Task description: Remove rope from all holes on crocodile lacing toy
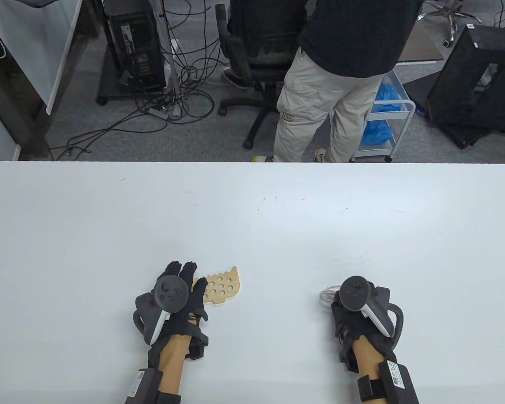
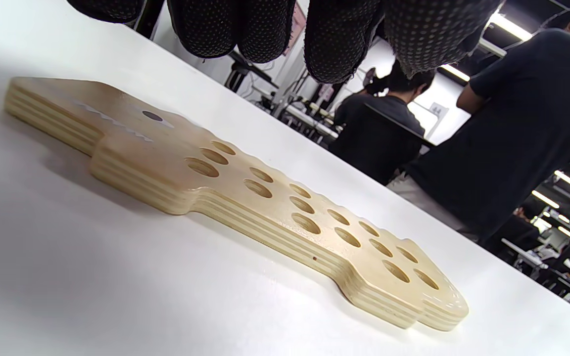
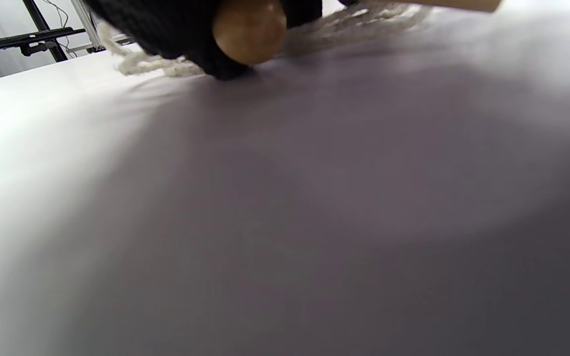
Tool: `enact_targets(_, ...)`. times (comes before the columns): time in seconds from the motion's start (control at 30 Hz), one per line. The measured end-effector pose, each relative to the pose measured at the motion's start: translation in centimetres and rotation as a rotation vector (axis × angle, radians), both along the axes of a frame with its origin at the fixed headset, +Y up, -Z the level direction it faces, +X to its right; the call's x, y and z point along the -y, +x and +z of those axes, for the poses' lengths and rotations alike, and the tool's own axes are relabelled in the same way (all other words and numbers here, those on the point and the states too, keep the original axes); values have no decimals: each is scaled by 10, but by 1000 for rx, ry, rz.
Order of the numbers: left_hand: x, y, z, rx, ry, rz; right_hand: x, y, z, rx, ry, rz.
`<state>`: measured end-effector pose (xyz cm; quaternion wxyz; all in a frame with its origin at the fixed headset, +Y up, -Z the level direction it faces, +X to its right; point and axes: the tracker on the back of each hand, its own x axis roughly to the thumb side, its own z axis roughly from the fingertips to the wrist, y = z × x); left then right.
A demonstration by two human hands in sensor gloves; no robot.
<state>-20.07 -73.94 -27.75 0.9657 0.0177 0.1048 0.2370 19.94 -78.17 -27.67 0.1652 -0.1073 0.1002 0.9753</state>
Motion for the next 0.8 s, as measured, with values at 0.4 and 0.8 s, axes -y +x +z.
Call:
enact_targets(0.4,-7,6,2,16,13,-46,-11,-1,2,25,63,11)
enact_targets(0.8,-40,48,17,154,100,-370,-68,-36,28,-72,514,185)
